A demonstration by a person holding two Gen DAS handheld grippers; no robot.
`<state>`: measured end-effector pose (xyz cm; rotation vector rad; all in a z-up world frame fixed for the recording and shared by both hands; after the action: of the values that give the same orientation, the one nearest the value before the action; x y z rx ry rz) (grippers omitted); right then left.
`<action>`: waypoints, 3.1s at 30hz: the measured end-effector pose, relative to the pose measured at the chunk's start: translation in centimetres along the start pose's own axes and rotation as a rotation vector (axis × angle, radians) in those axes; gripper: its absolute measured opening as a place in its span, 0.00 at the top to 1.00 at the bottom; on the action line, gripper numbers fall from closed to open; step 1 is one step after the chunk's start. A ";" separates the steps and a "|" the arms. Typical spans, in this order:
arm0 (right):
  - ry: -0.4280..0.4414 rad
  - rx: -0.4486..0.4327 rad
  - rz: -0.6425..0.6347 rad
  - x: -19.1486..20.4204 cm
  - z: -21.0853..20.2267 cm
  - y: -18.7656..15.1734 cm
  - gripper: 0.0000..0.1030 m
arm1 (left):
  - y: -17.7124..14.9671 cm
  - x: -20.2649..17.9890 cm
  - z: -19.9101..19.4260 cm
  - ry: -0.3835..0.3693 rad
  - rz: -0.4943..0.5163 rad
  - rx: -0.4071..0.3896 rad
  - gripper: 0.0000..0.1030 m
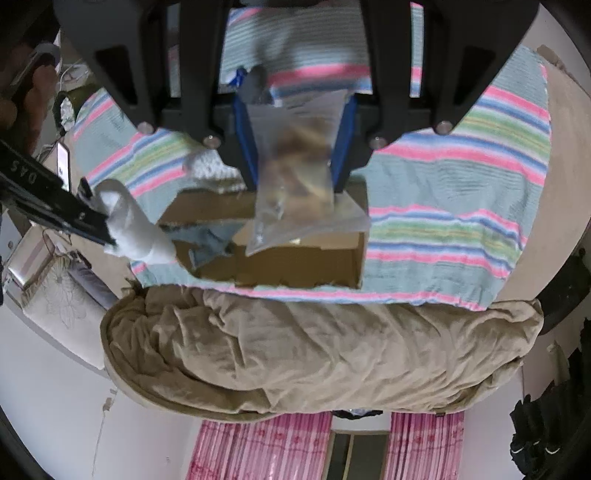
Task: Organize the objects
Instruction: 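Lower the snack bag and white socks into the box and open both tools, then grasp the grey glove with the left tool while the right tool grasps the cotton swab bag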
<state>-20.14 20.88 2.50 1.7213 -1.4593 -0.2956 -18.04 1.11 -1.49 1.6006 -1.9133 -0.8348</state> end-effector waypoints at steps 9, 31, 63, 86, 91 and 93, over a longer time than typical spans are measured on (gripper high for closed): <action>0.008 0.003 -0.034 1.2 4.5 2.5 0.89 | 3.5 1.9 3.4 0.015 0.018 -0.019 0.62; 0.005 0.149 0.010 -1.1 16.0 2.1 0.86 | 4.2 4.5 14.0 0.005 0.004 0.130 0.59; 0.017 0.010 0.076 0.9 2.2 0.6 0.24 | 2.2 1.1 -2.3 0.058 -0.016 0.004 0.25; 0.015 0.076 0.110 -0.9 2.5 -4.1 0.18 | -3.5 -2.9 1.1 -0.027 0.007 0.118 0.25; 0.005 0.096 0.113 -1.5 3.5 -4.3 0.18 | -4.1 -3.6 3.7 -0.032 0.028 0.152 0.25; 0.001 0.099 0.117 -1.8 3.9 -4.4 0.18 | -4.4 -3.9 4.8 -0.033 0.034 0.166 0.25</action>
<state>-20.11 20.71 -3.62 1.7048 -1.5902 -0.1622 -17.82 5.06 -8.02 1.6539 -2.0741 -0.7077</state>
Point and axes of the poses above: each gripper's, at about its wrist camera, not at the fingertips, and z roughly the way its jaws point, x to its left, y to its top, the point moved 2 cm from there along z, roughly the way its jaws point, and after that the axes turned 14 degrees about z, right-handed, at the moved point
